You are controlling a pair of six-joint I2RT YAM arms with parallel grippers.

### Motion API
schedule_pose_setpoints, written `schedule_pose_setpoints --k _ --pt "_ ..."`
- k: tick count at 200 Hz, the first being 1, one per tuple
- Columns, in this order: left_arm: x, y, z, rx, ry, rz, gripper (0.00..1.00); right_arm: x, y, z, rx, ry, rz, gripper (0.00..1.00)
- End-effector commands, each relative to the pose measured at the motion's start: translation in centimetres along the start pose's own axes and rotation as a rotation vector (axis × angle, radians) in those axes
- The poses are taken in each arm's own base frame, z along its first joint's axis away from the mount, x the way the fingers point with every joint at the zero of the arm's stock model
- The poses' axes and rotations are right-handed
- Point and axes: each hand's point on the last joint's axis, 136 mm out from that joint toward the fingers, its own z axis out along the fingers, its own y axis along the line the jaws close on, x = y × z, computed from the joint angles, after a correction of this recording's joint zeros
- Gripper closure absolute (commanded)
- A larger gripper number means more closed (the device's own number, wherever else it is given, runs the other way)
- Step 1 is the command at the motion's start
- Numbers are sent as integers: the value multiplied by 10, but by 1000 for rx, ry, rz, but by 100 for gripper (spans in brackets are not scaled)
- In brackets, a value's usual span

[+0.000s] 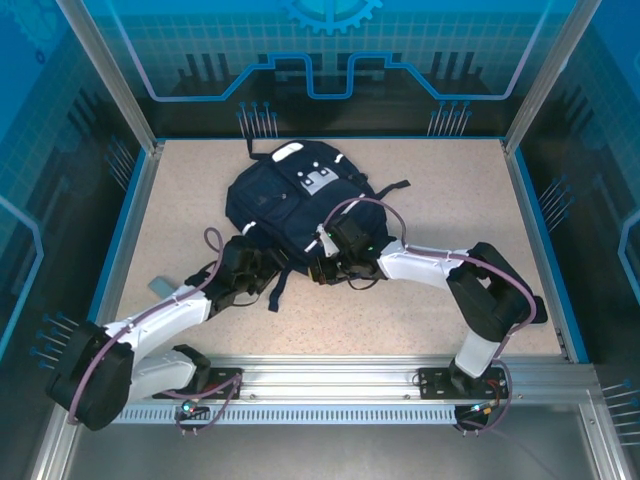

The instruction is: Pack the student bag

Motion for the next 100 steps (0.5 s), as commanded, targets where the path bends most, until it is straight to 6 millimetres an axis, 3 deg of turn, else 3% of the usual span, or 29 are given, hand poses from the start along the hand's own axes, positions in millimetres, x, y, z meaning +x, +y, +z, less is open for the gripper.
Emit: schedule_pose_setpoints --k 1,51,80,100 --pt "7 -15 9 70 56 -31 42 -15 22 -4 -59 -34 -26 100" --pt "4 -26 37 82 69 -38 44 -2 19 -7 21 -6 -27 100" --pt "1 -18 53 53 47 -63 53 1 12 -10 91 -1 -15 100" --pt "-4 -13 60 19 25 -44 67 5 2 -14 150 9 11 100"
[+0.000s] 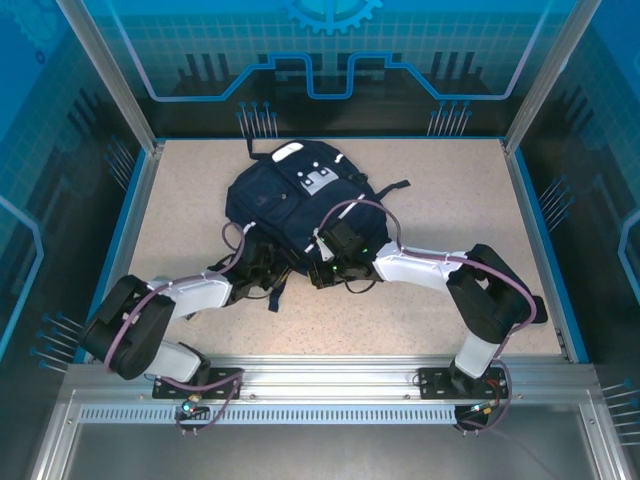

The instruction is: Pack the student bag

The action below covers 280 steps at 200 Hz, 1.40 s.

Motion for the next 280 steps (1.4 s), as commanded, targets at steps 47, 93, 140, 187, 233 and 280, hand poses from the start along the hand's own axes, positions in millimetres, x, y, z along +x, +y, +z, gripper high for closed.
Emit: schedule_pose_setpoints --k 47,93,140,187,233,280 --pt "-17 -1 6 -60 -86 83 84 17 -58 -38 345 -34 102 100" --pt "-18 4 3 -80 -97 114 90 34 -109 -78 578 -101 180 100" --pt "-15 -6 0 -41 -76 130 89 21 -83 -72 458 -52 -2 82" --pt "-12 -15 -3 -11 -57 147 87 21 -89 -60 538 40 -100 67" --pt "-11 -15 -3 -11 -48 150 86 19 -81 -45 546 41 -137 65" --pt "-10 -13 -4 -16 -45 151 86 10 -81 -43 579 24 -148 76"
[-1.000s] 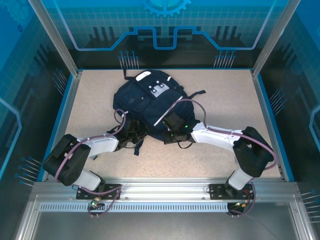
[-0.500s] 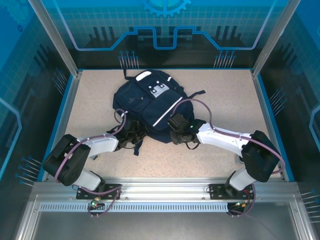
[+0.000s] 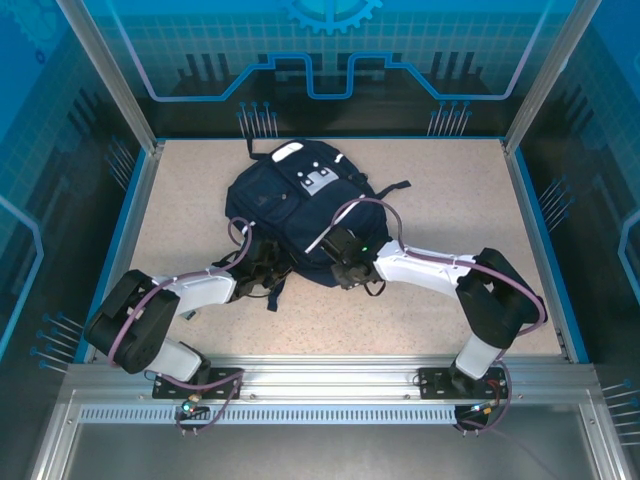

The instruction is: Pack the student bag

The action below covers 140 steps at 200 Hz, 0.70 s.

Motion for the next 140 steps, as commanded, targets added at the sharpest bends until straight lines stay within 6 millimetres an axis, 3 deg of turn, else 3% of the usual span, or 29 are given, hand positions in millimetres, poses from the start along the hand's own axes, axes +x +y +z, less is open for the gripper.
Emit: schedule_pose_setpoints --k 1,40,99,122,140 --pt "-8 -12 -8 24 -24 33 86 -5 -1 -1 46 -11 -18 77" --pt "-12 -1 -13 -18 -57 39 87 0 -29 -12 163 -31 37 96" --pt "-19 10 -21 -60 -82 58 89 22 -78 -19 246 -4 184 100" --pt "-21 14 -24 -66 -86 55 89 22 -77 -13 195 19 199 99" --pt "-21 15 -25 -65 -86 58 89 18 -52 -6 47 40 124 94"
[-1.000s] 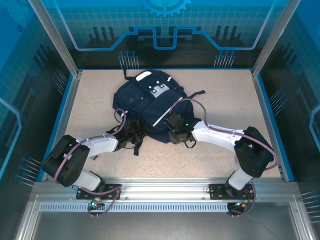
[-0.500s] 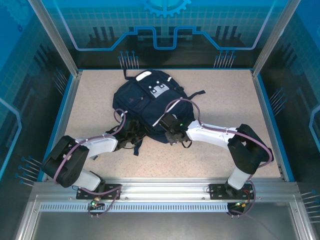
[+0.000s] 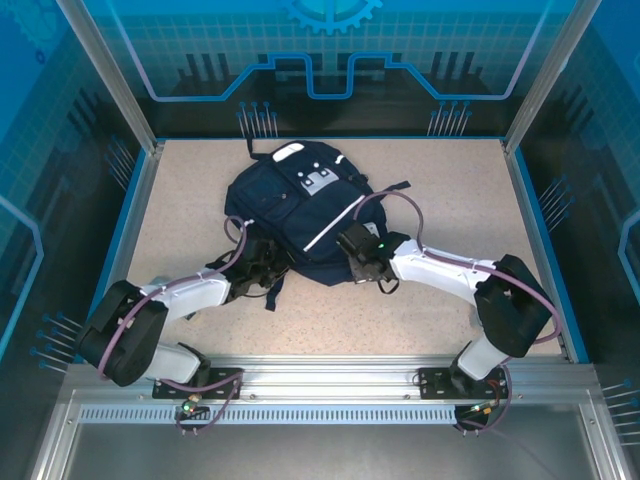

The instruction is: Pack the student bag

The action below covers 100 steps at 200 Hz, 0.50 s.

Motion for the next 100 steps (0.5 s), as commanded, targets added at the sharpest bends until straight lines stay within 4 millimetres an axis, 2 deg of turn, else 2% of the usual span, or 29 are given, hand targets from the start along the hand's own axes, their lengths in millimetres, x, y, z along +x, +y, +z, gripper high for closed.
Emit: schedule_pose_setpoints --k 1,23,53,100 --pt "-14 20 -9 -73 -60 22 89 15 -1 3 -61 75 -63 94" --pt "-15 20 -11 -75 -57 34 88 15 29 3 -214 97 -148 86" --pt "-15 23 -12 -90 -53 46 86 11 34 7 -240 111 -163 74" --pt "-13 27 -11 -99 -46 40 83 13 48 10 -348 130 -157 71"
